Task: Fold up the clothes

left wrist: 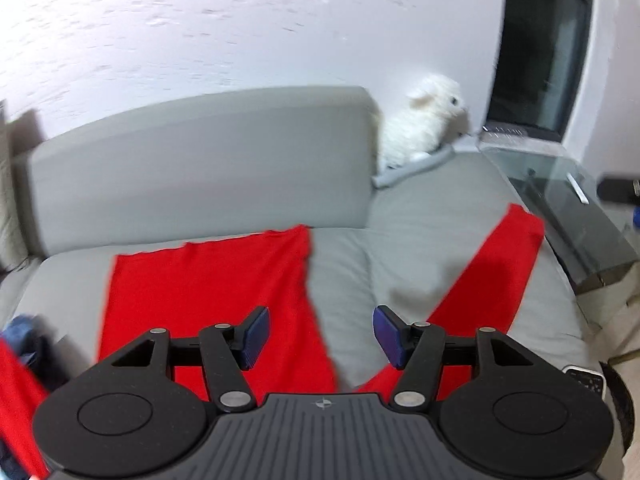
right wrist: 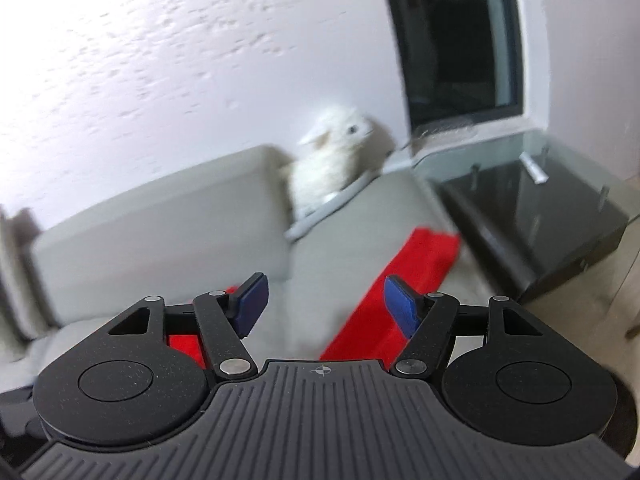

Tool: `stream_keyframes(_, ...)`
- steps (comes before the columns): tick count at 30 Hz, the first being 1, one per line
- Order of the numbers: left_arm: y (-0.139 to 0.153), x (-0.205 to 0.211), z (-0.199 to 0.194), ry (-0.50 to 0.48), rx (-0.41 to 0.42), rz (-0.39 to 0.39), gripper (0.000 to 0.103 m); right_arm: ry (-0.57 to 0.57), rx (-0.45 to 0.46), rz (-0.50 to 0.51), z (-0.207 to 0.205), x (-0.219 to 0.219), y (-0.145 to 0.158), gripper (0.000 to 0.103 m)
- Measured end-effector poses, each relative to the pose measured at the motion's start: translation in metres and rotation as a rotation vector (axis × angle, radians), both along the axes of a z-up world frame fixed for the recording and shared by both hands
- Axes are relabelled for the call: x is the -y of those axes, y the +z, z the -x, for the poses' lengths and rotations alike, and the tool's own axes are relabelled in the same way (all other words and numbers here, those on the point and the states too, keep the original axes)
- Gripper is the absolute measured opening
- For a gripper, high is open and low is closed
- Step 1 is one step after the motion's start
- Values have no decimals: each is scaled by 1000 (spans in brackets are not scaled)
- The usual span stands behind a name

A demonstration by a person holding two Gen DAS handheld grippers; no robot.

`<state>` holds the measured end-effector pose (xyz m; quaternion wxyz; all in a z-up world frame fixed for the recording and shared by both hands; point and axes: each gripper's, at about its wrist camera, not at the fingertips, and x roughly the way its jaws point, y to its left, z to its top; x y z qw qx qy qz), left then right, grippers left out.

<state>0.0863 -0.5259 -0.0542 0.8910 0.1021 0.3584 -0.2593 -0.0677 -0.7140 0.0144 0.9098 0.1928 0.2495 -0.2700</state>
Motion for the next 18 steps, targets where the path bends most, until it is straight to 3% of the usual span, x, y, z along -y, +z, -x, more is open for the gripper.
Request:
stream_keyframes(5,22,-57,23,31,-41,-28,66,73,-40,3,19,-65,4,72)
stream_keyframes(7,22,-75,30,36,-68,-61,69,100,-55,9,24,-88,-4,80)
stream_keyframes(9,18,-97,36,44,-96,-98,78,118,-63,21,28,-108,-18,85)
stream_keyframes(14,-11,-152,49,34,-47,-236,84,161,-102,70,33,-158,-78,85)
stream_keyframes(18,-40,-193,51,74,-20,-272,84,217,-165,68,38,-197,-134,85)
